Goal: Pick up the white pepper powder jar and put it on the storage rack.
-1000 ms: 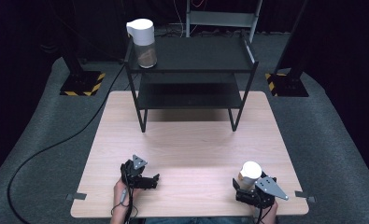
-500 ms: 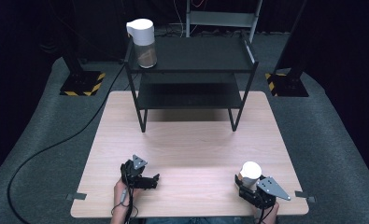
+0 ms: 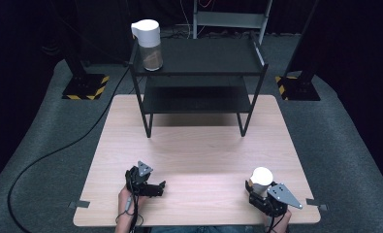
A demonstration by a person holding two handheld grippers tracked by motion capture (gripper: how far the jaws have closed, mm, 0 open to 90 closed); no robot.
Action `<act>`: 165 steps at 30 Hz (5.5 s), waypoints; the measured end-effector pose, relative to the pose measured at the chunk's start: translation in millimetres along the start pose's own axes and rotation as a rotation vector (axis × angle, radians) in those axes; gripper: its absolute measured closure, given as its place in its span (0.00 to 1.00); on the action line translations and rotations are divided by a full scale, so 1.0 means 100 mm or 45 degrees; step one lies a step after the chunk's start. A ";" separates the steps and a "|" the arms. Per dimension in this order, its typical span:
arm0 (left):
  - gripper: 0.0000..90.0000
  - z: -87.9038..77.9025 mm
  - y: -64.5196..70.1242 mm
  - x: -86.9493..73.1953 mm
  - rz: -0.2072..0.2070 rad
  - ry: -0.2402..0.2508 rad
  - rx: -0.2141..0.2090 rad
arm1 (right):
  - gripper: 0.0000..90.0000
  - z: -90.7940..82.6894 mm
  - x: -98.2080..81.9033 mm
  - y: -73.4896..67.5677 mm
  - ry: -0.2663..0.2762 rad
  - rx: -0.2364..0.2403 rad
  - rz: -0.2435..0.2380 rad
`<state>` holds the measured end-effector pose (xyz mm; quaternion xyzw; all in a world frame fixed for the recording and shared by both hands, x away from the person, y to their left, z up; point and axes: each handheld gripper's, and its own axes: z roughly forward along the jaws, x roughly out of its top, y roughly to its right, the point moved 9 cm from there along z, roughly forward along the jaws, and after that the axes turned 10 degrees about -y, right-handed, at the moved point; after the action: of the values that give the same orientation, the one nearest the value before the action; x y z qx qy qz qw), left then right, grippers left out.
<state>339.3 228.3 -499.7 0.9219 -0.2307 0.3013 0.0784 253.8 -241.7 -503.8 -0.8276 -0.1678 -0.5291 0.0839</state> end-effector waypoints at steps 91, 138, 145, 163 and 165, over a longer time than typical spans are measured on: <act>0.01 0.00 0.00 0.00 0.002 0.000 0.000 | 0.33 0.48 2.17 0.45 0.146 0.167 -0.107; 0.01 -0.01 0.02 0.00 0.009 0.002 0.010 | 0.33 0.58 3.06 0.53 0.155 0.136 -0.149; 0.01 -0.01 0.01 0.00 0.009 0.002 0.008 | 0.33 0.59 3.17 0.53 0.163 0.131 -0.152; 0.01 -0.01 0.02 0.00 0.008 0.004 0.009 | 0.33 0.61 3.49 0.55 0.158 0.128 -0.165; 0.01 -0.01 0.01 0.00 0.009 0.002 0.008 | 0.33 0.61 3.54 0.55 0.162 0.129 -0.166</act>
<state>338.0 227.4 -499.5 0.9210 -0.2329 0.3032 0.0746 461.5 -206.9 -208.1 -0.7743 -0.2423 -0.5757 0.1016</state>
